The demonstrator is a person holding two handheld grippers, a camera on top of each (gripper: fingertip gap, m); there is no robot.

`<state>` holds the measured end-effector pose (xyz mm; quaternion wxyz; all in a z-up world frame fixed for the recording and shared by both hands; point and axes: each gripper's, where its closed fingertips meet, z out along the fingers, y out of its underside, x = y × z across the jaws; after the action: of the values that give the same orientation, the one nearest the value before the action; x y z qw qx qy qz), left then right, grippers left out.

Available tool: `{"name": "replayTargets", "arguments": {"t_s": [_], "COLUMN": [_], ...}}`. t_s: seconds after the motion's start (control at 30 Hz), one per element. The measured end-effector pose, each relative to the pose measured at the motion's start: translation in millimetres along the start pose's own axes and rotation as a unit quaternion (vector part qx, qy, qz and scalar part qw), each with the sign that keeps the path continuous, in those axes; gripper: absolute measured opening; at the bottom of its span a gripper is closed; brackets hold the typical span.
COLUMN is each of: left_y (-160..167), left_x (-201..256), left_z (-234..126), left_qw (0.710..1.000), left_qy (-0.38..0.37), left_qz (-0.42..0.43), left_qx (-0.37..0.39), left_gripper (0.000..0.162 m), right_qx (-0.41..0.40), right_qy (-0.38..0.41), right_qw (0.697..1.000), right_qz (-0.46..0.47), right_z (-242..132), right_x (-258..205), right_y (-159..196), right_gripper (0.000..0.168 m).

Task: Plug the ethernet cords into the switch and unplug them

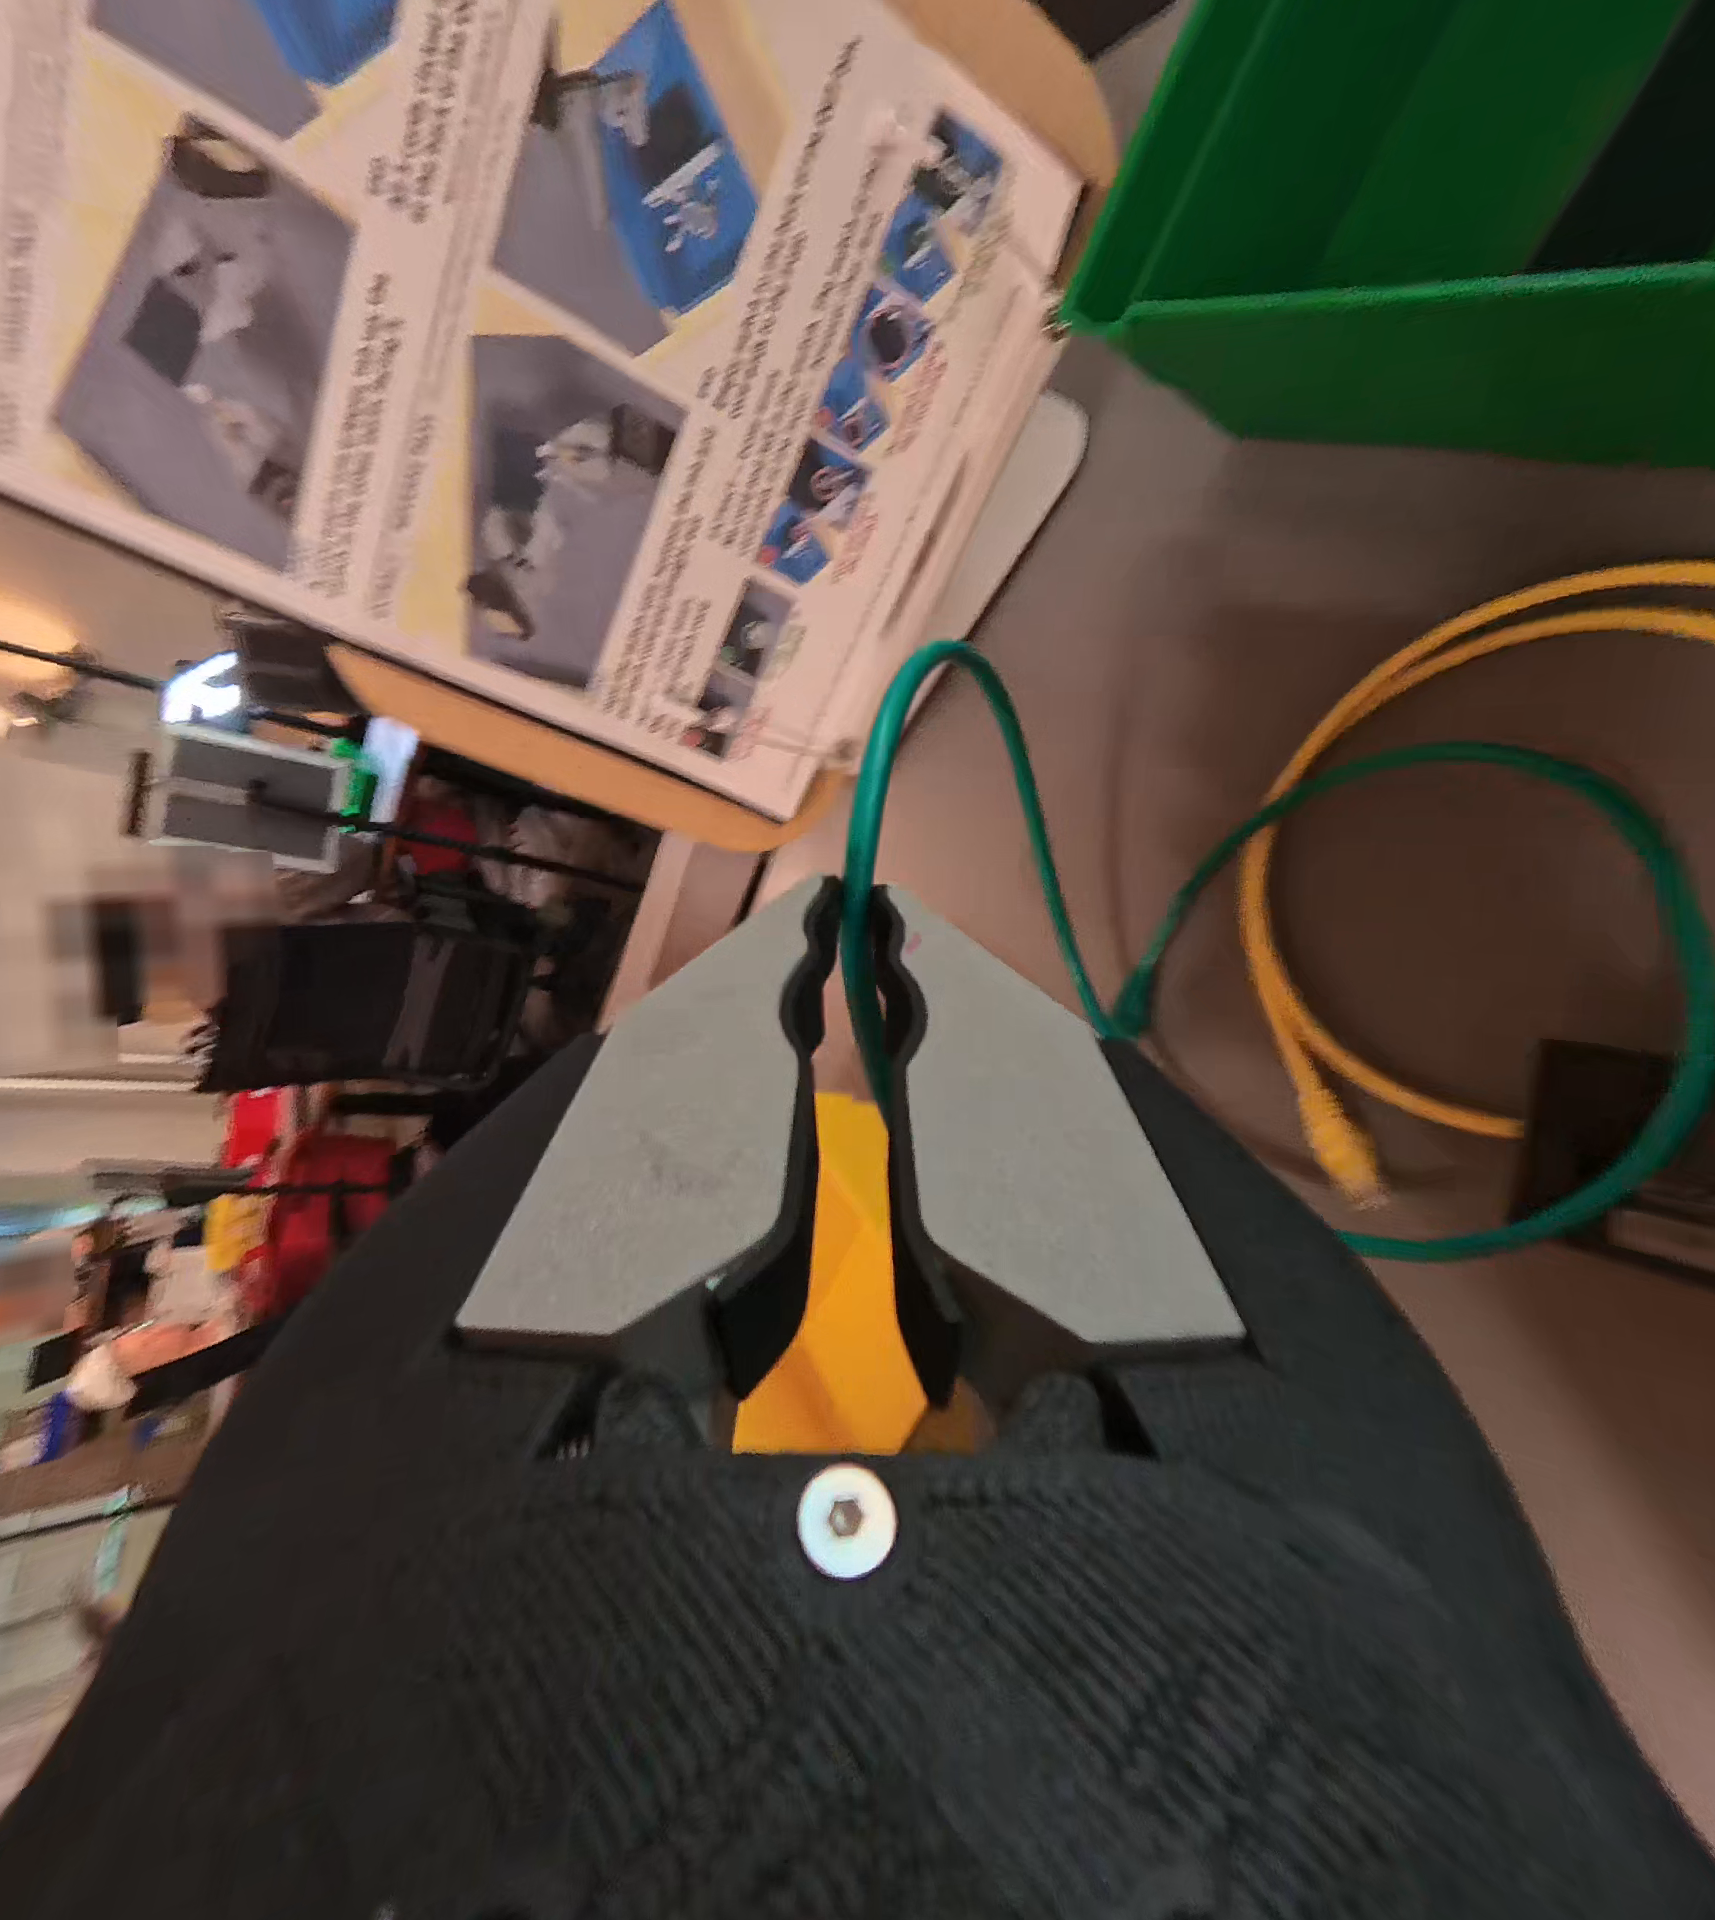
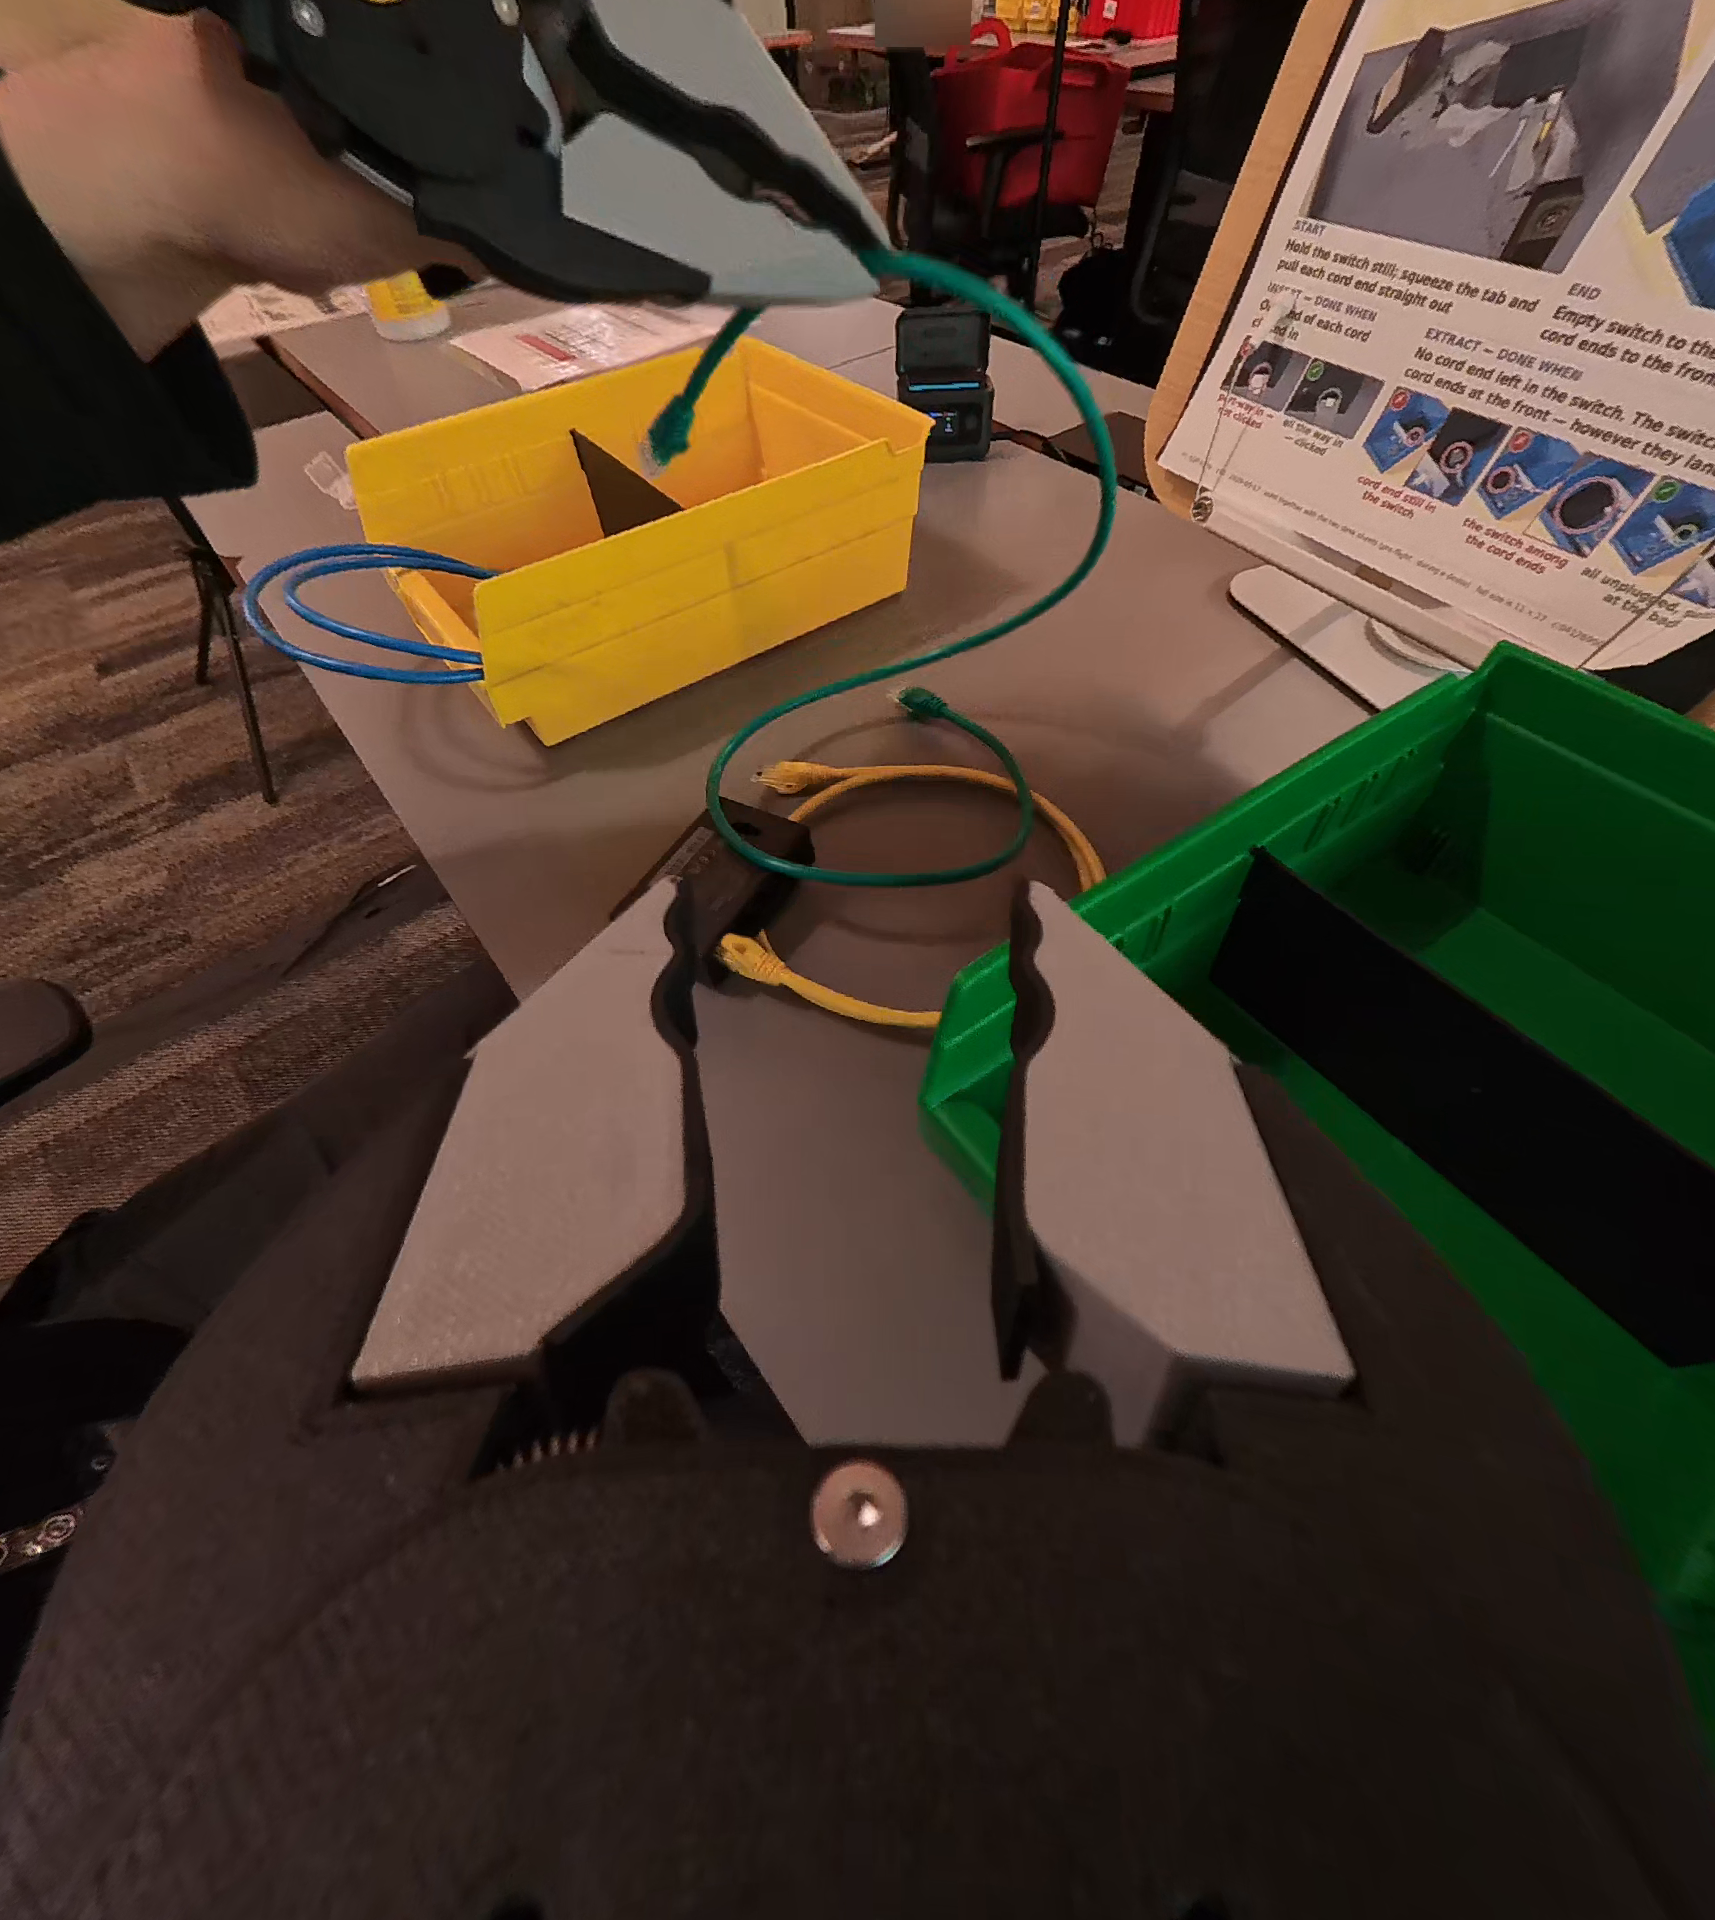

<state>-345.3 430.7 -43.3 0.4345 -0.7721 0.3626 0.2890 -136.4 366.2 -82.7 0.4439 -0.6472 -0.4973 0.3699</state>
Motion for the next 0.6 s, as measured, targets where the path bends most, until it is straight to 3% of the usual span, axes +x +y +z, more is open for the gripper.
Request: {"name": "replayTargets", "arguments": {"t_s": [0.17,0.6], "left_y": [-18.8,-36.5], "left_x": [56.0,78.1], "left_z": [8.3,6.5], "left_qw": [0.983,0.970], "left_qy": [0.147,0.195], "left_qz": [-0.112,-0.146], "left_qx": [-0.015,-0.006], "left_gripper": [0.003,0.003], "right_qx": [0.001,-0.034], "right_qy": [-0.008,-0.048], "right_qw": [1.000,0.998], "right_qz": [0.022,0.025], "right_z": [-2.3,20.6], "right_x": [7.5,-10.7], "right_y": [2.7,15.4], "right_gripper": [0.058,0.057]}}
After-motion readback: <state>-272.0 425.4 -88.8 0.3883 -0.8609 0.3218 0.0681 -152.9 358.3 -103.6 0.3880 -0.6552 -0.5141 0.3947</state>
